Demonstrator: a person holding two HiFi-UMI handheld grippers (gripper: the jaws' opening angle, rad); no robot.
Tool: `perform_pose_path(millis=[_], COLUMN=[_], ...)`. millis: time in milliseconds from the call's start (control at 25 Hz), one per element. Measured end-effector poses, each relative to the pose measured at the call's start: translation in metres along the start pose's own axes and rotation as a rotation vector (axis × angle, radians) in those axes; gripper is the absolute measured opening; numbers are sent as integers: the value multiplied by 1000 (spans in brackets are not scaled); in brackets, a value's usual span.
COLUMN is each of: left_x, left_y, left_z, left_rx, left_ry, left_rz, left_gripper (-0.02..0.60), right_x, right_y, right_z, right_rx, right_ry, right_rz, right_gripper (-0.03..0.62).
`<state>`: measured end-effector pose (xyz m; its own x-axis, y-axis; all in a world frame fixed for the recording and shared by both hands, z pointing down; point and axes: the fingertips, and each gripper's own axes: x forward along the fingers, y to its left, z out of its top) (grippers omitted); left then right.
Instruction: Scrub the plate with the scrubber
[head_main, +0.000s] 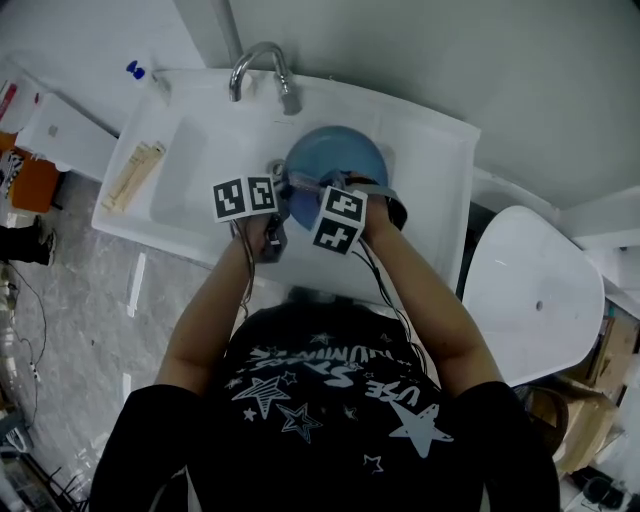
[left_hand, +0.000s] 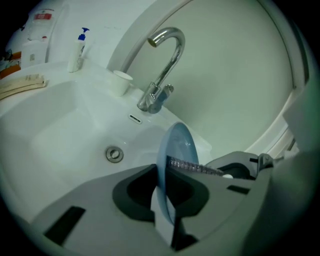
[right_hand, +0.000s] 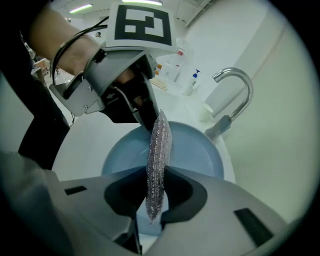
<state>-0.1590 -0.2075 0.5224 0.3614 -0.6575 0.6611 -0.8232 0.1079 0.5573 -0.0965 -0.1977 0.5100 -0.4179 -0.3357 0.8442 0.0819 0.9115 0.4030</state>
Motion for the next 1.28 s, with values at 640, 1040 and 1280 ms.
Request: perform_pose_path(millis=[640, 1040, 1280], left_x=[-12, -18, -20], left_y=[14, 30, 39], left_z=[17, 24, 19], left_rx=[-94, -109, -101], left_ry=[-67, -77, -66], left_rz=[-6, 16, 27], left_gripper=[32, 32, 32], right_x=[-7, -4, -2], right_y=[35, 61, 64], right_z=[13, -18, -47], right_rx=[-217, -439, -571], right_ry=[3, 65, 143], right_rz=[-26, 68, 76], right_gripper=[83, 83, 83])
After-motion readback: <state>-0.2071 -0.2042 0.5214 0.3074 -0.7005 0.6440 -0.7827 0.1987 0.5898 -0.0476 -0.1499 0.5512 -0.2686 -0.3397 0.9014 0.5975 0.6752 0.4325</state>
